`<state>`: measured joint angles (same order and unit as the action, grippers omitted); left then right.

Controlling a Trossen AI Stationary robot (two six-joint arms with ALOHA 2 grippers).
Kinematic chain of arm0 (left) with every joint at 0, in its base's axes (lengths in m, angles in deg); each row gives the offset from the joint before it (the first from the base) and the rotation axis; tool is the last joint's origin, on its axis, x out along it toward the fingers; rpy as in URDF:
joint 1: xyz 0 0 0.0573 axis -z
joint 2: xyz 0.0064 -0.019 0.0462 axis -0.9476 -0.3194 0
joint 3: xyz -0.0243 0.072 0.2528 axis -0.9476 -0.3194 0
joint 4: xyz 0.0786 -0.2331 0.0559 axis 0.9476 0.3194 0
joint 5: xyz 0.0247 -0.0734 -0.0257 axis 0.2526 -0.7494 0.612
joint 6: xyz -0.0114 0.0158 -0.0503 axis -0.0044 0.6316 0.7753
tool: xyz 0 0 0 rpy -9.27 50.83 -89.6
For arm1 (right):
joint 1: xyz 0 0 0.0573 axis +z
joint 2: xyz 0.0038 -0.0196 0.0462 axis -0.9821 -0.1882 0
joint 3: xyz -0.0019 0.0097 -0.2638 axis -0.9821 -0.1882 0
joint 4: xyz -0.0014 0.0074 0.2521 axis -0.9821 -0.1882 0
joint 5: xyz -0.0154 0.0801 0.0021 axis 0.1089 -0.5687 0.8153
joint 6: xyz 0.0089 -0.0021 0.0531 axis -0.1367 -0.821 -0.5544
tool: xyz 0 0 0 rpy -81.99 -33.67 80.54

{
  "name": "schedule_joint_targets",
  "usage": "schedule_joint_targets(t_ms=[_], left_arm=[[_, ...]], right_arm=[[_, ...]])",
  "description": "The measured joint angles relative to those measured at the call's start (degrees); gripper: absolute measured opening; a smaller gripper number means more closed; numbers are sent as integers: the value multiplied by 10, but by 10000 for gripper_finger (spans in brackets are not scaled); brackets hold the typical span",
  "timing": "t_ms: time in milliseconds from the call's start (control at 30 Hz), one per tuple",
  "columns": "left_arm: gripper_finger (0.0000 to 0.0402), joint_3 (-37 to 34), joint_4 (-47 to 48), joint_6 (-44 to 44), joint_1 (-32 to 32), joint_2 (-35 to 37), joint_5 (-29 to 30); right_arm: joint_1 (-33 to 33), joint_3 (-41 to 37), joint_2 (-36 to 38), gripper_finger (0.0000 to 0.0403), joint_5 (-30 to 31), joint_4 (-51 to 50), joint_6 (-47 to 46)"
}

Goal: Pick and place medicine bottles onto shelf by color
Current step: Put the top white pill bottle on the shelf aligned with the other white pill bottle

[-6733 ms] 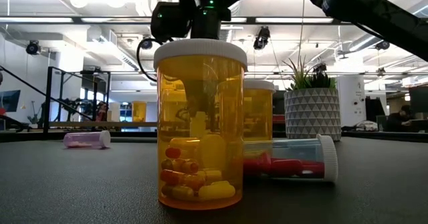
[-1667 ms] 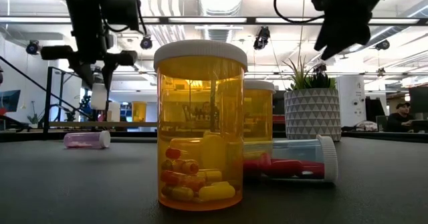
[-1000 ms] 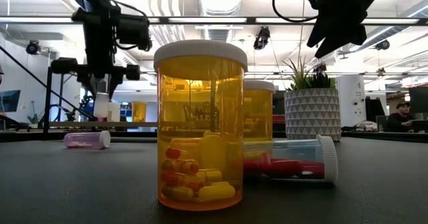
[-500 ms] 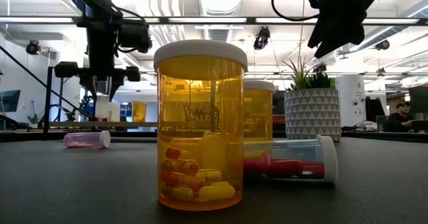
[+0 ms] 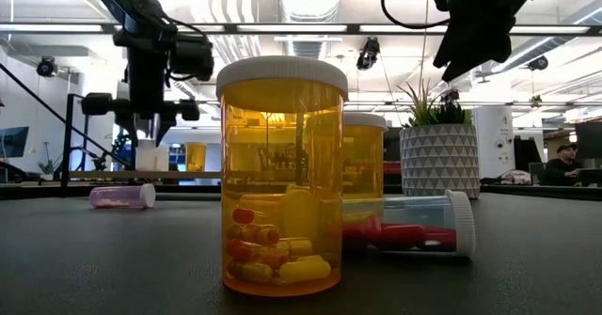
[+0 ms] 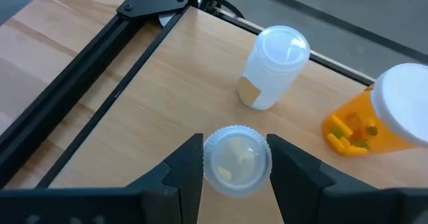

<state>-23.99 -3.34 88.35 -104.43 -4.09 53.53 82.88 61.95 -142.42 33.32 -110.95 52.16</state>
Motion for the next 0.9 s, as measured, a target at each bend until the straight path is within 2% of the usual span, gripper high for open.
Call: schedule_joint_targets(t_ms=[667, 900], left_arm=[[129, 0, -10, -1, -10, -15, 13], [157, 0, -10, -1, -10, -15, 14]], right_arm=[[0, 0, 0, 228, 0, 0, -2], [0, 0, 0, 228, 0, 0, -2]])
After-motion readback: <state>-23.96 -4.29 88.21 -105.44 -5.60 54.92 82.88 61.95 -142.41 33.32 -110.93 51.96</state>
